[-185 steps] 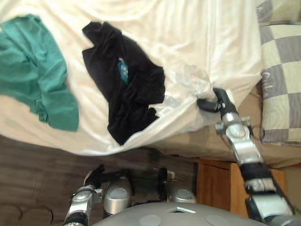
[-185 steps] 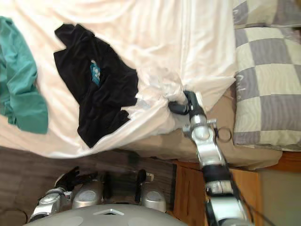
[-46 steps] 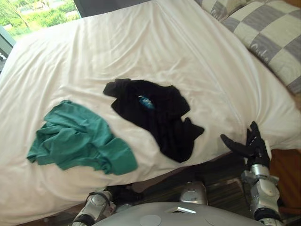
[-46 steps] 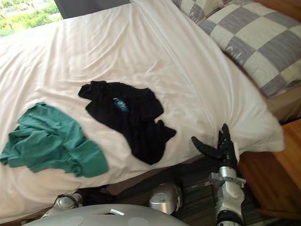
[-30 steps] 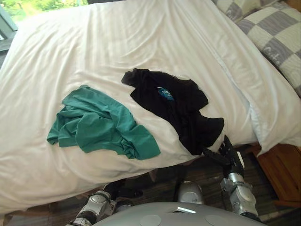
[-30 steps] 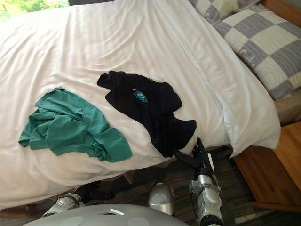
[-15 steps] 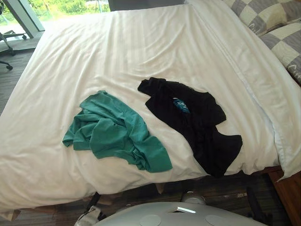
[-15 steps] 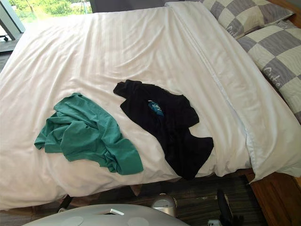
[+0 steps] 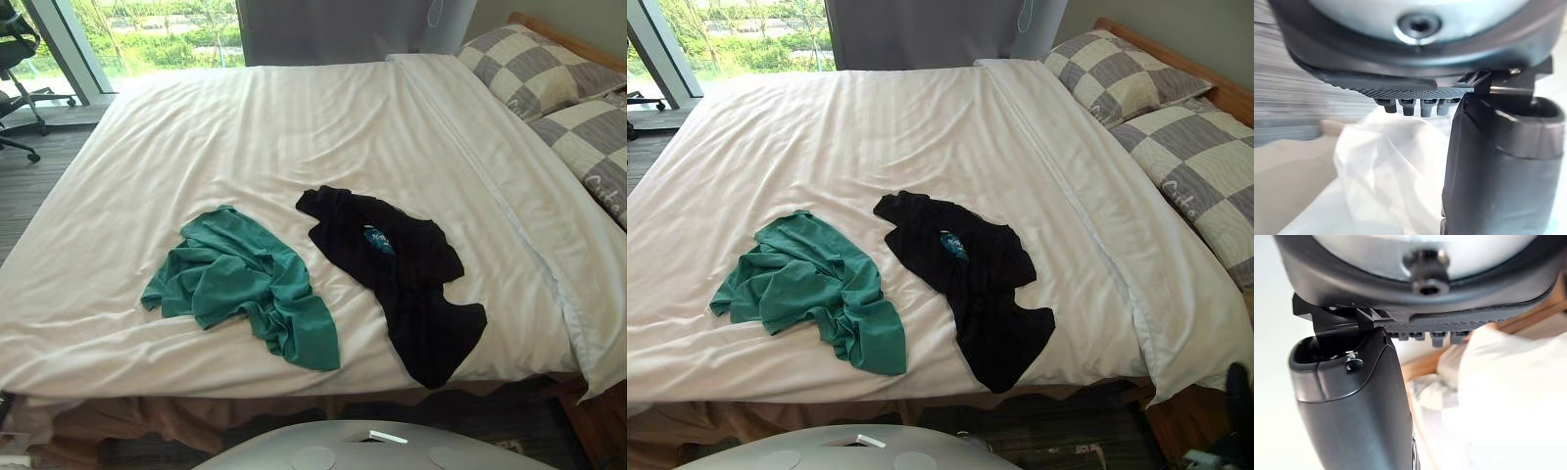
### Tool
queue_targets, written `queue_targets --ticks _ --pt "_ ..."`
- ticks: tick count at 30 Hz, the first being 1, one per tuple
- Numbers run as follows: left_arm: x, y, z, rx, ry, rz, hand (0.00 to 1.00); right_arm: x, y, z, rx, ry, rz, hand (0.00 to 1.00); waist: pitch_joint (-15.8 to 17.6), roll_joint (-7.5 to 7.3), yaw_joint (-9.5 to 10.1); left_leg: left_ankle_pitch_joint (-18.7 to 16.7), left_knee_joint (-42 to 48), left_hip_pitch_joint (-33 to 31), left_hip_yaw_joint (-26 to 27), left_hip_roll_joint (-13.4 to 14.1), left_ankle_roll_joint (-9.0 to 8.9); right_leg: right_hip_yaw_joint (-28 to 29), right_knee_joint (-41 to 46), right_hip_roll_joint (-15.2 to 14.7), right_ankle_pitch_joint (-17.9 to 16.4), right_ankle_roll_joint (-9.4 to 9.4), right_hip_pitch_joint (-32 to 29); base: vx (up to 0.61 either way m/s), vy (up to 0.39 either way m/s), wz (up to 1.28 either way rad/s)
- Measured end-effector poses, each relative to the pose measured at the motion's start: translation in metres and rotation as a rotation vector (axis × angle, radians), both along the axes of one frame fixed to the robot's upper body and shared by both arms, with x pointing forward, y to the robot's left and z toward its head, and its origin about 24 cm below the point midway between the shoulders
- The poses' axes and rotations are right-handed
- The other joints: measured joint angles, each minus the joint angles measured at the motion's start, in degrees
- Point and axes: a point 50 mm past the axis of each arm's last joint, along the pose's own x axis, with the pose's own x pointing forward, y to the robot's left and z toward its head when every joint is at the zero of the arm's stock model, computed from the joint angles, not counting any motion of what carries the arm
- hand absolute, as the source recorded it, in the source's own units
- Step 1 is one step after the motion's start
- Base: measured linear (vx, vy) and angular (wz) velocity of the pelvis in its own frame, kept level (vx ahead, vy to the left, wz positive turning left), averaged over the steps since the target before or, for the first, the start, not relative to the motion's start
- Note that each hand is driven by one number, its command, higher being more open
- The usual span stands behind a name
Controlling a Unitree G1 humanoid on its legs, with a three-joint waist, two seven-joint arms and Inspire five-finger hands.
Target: Tidy up the quilt and then pick up the clothes from the bed and put them into the laundry hamper
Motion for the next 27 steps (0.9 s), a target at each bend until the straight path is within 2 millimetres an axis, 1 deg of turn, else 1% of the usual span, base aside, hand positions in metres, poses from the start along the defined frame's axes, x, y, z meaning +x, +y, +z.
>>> queue_targets --ticks 1,2,3,4,5,6,7,8,9,10,11,12,13,14,15,16,17,18,19,20,21,24,25,26,27 --pt "0.017 0.018 0.033 0.147 0.084 -0.112 1.00 0.010 -0.009 0.020 -0.064 -0.008 0.059 1.00 0.0 -0.47 -0.06 0.3 0.0 -0.4 -0.3 0.1 0.21 -0.1 0.0 0.1 0.0 -0.06 -0.3 -0.06 -0.020 0.11" --pt "0.040 0.034 0.078 0.330 0.095 -0.192 1.00 0.020 -0.016 0.038 -0.127 -0.010 0.125 1.00 0.0 -1.26 -0.04 0.7 0.1 -0.9 -0.9 0.1 0.46 -0.4 0.1 0.1 0.0 -0.16 -0.4 -0.06 -0.019 0.14" --pt "0.053 0.040 0.103 0.436 0.096 -0.234 1.00 0.024 -0.018 0.045 -0.159 -0.004 0.159 1.00 0.0 -1.79 -0.03 0.8 0.1 -1.1 -1.3 0.1 0.50 -0.6 0.1 0.1 0.1 -0.18 -0.4 -0.05 -0.013 0.17" --pt "0.078 0.040 0.149 0.660 0.121 -0.344 1.00 0.039 -0.019 0.059 -0.218 0.007 0.244 1.00 0.0 -2.68 0.04 0.9 0.0 -1.2 -1.7 0.1 0.55 -0.8 0.1 0.1 0.1 -0.09 -0.2 -0.04 0.002 0.16" --pt "0.106 0.029 0.184 0.854 0.113 -0.460 1.00 0.051 -0.017 0.072 -0.279 -0.003 0.313 1.00 -0.1 -2.86 0.19 0.9 0.0 -1.3 -2.0 -0.1 0.55 -0.7 0.0 0.1 0.4 -0.12 -0.2 -0.03 0.011 0.14" --pt "0.118 0.021 0.198 0.944 0.099 -0.496 1.00 0.061 -0.014 0.079 -0.313 0.004 0.355 1.00 -0.1 -2.87 0.13 0.9 0.0 -1.3 -2.2 -0.2 0.55 -0.7 -0.1 0.0 0.5 -0.17 -0.1 -0.03 0.032 0.14" --pt "0.144 0.001 0.215 1.062 0.036 -0.593 1.00 0.079 -0.007 0.090 -0.383 0.030 0.443 1.00 0.0 -2.89 0.06 0.9 0.0 -1.3 -2.6 -0.5 0.60 -0.7 -0.2 -0.3 0.8 -0.03 0.1 -0.03 0.042 0.13" --pt "0.168 -0.018 0.224 1.122 -0.022 -0.698 1.00 0.099 0.000 0.101 -0.439 0.048 0.531 1.00 0.1 -2.96 0.01 0.9 0.0 -1.3 -2.8 -0.8 0.69 -0.7 -0.8 -0.4 1.2 -0.03 0.5 -0.04 0.044 0.09" --pt "0.179 -0.027 0.226 1.138 -0.038 -0.749 1.00 0.109 0.004 0.106 -0.457 0.053 0.578 1.00 0.4 -2.60 -0.05 1.0 0.0 -1.2 -2.8 -0.9 0.74 -0.6 -1.3 -0.4 1.5 0.10 0.7 -0.05 0.040 0.00" --pt "0.196 -0.044 0.224 1.144 -0.070 -0.840 1.00 0.131 0.012 0.114 -0.487 0.062 0.669 1.00 0.7 -2.22 -0.29 1.0 0.0 -1.1 -2.6 -1.1 0.78 -0.3 -2.1 -0.4 2.1 0.12 0.9 -0.06 0.036 -0.07" --pt "0.207 -0.058 0.217 1.130 -0.108 -0.901 1.00 0.147 0.019 0.122 -0.521 0.066 0.727 1.00 1.2 -1.87 -0.50 1.0 0.0 -1.1 -2.4 -1.2 0.78 0.0 -2.5 -0.4 2.5 0.05 0.8 -0.08 0.038 -0.16" --pt "0.216 -0.075 0.205 1.099 -0.158 -0.971 1.00 0.160 0.030 0.128 -0.563 0.057 0.780 1.00 2.1 -1.10 -0.62 1.0 0.0 -1.2 -1.9 -1.3 0.79 0.5 -3.1 -0.2 3.1 0.03 0.6 -0.06 0.026 -0.22" --pt "0.221 -0.086 0.195 1.062 -0.191 -1.014 1.00 0.167 0.038 0.132 -0.593 0.058 0.812 1.00 3.0 -0.56 -0.70 1.0 0.0 -1.2 -1.4 -1.3 0.79 1.0 -3.4 -0.1 3.4 -0.02 0.5 -0.05 0.012 -0.21" --pt "0.223 -0.092 0.189 1.035 -0.211 -1.034 1.00 0.170 0.042 0.133 -0.613 0.069 0.830 1.00 3.5 -0.34 -0.97 1.0 0.0 -1.2 -1.3 -1.3 0.79 1.1 -3.7 -0.1 3.6 -0.05 0.5 -0.03 -0.009 -0.17" --pt "0.226 -0.102 0.174 0.981 -0.239 -1.072 1.00 0.175 0.050 0.131 -0.636 0.107 0.870 1.00 3.8 -0.08 -1.53 1.0 0.0 -1.6 -1.2 -1.2 0.79 1.5 -4.0 0.2 3.9 -0.21 0.0 -0.02 -0.019 -0.17" --pt "0.227 -0.104 0.169 0.962 -0.245 -1.083 1.00 0.176 0.052 0.128 -0.637 0.121 0.879 1.00 3.8 -0.12 -1.56 1.0 0.0 -1.6 -0.9 -1.1 0.79 2.0 -4.0 0.4 4.0 -0.33 -0.4 0.01 -0.033 -0.35" --pt "0.228 -0.106 0.164 0.936 -0.243 -1.099 1.00 0.178 0.057 0.121 -0.622 0.125 0.886 1.00 4.1 -0.52 -1.59 1.0 0.0 -1.4 0.0 -1.0 0.79 3.2 -4.0 0.6 4.0 -0.41 -0.9 0.02 -0.035 -0.45" --pt "0.229 -0.106 0.162 0.927 -0.237 -1.116 1.00 0.178 0.061 0.115 -0.598 0.118 0.889 1.00 4.5 -1.12 -1.69 1.0 0.2 -0.9 0.6 -1.0 0.79 4.2 -4.0 0.6 4.0 -0.42 -1.0 0.02 -0.034 -0.45" --pt "0.229 -0.107 0.162 0.931 -0.225 -1.130 1.00 0.179 0.063 0.112 -0.591 0.128 0.890 1.00 4.7 -1.39 -1.74 0.9 0.4 -0.7 0.7 -1.0 0.82 4.7 -4.0 0.6 4.0 -0.42 -1.0 0.02 -0.022 -0.41" --pt "0.230 -0.108 0.161 0.930 -0.217 -1.149 1.00 0.181 0.067 0.108 -0.581 0.152 0.901 1.00 4.7 -1.71 -1.78 0.6 1.1 -0.7 1.0 -1.0 1.28 6.3 -3.8 0.5 3.9 -0.50 -1.3 0.04 -0.014 -0.43" --pt "0.230 -0.109 0.161 0.928 -0.215 -1.163 1.00 0.185 0.072 0.110 -0.602 0.178 0.918 1.00 4.7 -1.70 -1.84 0.3 1.5 -0.7 1.1 -1.1 1.64 7.7 -3.7 0.4 3.9 -0.53 -2.0 0.03 -0.008 -0.42" --pt "0.234 -0.113 0.156 0.892 -0.202 -1.231 1.00 0.195 0.090 0.111 -0.655 0.227 0.968 1.00 4.8 -1.74 -2.05 0.1 3.2 -0.7 1.6 -1.0 1.76 10.0 -3.1 0.3 3.7 -0.95 -2.4 0.04 -0.023 -0.29" --pt "0.237 -0.117 0.151 0.861 -0.186 -1.284 1.00 0.199 0.100 0.110 -0.667 0.233 0.998 1.00 4.8 -1.80 -2.04 0.0 5.1 -0.8 1.6 -0.8 1.83 11.0 -2.3 0.1 3.4 -1.42 -2.3 0.05 -0.036 -0.23" --pt "0.240 -0.123 0.144 0.824 -0.170 -1.342 1.00 0.203 0.110 0.109 -0.680 0.239 1.033 1.00 5.1 -2.23 -1.90 -0.1 8.3 -1.2 1.6 -0.7 1.73 12.2 -1.8 -0.6 3.2 -1.74 -1.9 0.06 -0.029 -0.18" --pt "0.242 -0.125 0.142 0.808 -0.161 -1.373 1.00 0.204 0.114 0.109 -0.681 0.234 1.047 1.00 5.5 -2.70 -1.96 -2.1 9.6 -1.7 1.2 -1.0 1.29 12.4 -1.8 -1.4 3.1 -1.85 -1.3 0.02 0.015 -0.12"
